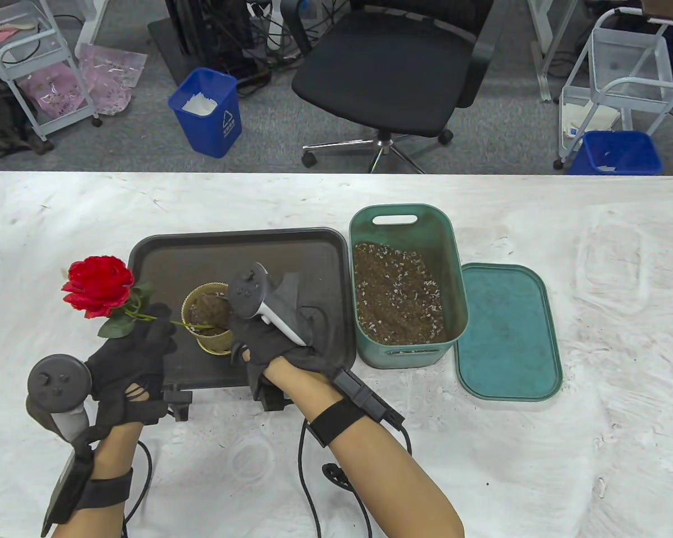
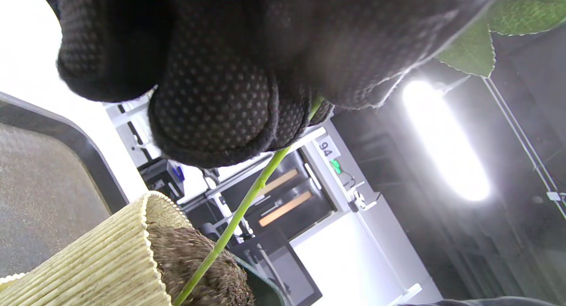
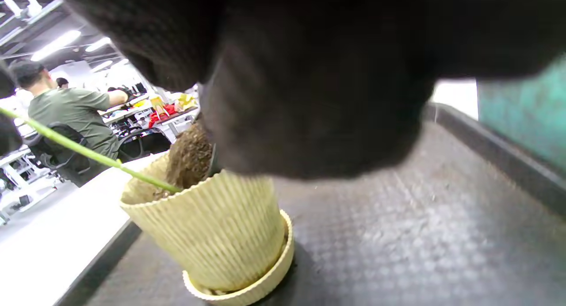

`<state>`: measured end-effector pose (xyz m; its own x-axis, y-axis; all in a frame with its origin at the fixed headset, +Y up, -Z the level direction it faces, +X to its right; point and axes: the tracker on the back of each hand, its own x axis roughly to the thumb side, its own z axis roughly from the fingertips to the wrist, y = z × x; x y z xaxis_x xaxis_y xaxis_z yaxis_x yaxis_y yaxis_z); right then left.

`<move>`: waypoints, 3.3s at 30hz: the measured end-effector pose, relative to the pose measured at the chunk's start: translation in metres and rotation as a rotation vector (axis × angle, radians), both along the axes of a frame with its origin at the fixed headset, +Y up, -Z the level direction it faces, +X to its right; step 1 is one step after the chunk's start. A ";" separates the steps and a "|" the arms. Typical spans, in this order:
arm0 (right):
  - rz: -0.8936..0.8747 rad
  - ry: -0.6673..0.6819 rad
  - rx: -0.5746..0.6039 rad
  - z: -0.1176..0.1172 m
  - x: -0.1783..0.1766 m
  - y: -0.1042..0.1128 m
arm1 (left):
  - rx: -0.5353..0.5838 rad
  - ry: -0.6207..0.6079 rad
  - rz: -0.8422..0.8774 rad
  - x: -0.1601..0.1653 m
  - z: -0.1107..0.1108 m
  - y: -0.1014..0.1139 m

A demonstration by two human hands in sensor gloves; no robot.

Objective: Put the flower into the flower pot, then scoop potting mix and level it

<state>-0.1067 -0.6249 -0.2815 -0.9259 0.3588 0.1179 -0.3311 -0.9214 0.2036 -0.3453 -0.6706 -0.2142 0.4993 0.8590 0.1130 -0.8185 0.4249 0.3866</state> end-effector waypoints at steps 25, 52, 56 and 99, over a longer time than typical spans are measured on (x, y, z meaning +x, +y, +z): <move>-0.002 -0.153 0.360 0.017 0.100 0.071 | 0.003 -0.004 -0.004 0.001 0.000 0.000; 0.095 -0.549 -0.265 -0.103 0.229 -0.016 | -0.008 0.009 0.008 -0.001 0.000 0.000; -0.015 -0.549 -0.386 -0.107 0.228 -0.025 | -0.004 0.008 0.001 -0.001 0.000 0.000; -0.765 -0.676 -0.595 -0.059 0.264 -0.024 | -0.007 0.002 0.013 -0.001 0.000 -0.001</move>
